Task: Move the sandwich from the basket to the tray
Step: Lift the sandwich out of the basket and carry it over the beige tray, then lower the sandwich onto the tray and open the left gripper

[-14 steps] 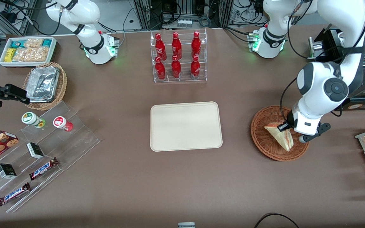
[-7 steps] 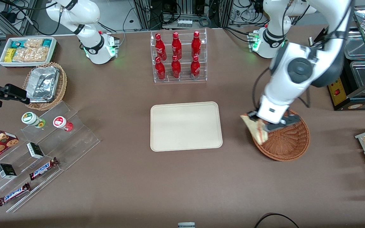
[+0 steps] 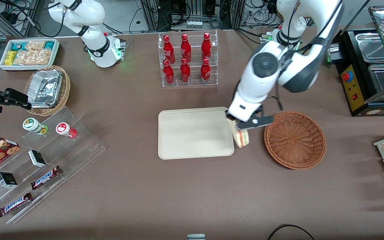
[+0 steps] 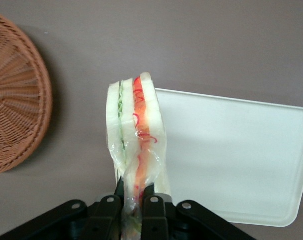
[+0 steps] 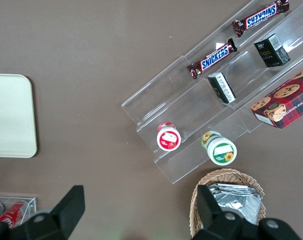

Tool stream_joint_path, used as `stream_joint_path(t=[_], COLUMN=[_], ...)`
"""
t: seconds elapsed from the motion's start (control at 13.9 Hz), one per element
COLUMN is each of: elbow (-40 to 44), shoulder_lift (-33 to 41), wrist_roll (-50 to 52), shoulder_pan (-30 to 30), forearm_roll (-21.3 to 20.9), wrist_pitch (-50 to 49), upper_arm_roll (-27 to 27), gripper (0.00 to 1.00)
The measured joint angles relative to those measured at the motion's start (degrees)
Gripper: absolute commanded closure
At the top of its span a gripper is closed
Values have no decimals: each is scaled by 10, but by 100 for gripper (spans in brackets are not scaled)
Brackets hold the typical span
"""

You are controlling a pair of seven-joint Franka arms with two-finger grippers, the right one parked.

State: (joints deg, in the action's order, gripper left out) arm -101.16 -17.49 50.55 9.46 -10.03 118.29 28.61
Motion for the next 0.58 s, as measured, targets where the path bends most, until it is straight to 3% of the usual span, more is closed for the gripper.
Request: stream_joint_path(t=[0.29,0.58], elbow=[60,111], shoulder_lift=[-86,-156], wrist_roll=[57,66], shoulder_pan=[78,117], forearm_roll=[-45,-70], wrist_pitch=[1,7], upper_arm_roll=[1,1], gripper=[100,100])
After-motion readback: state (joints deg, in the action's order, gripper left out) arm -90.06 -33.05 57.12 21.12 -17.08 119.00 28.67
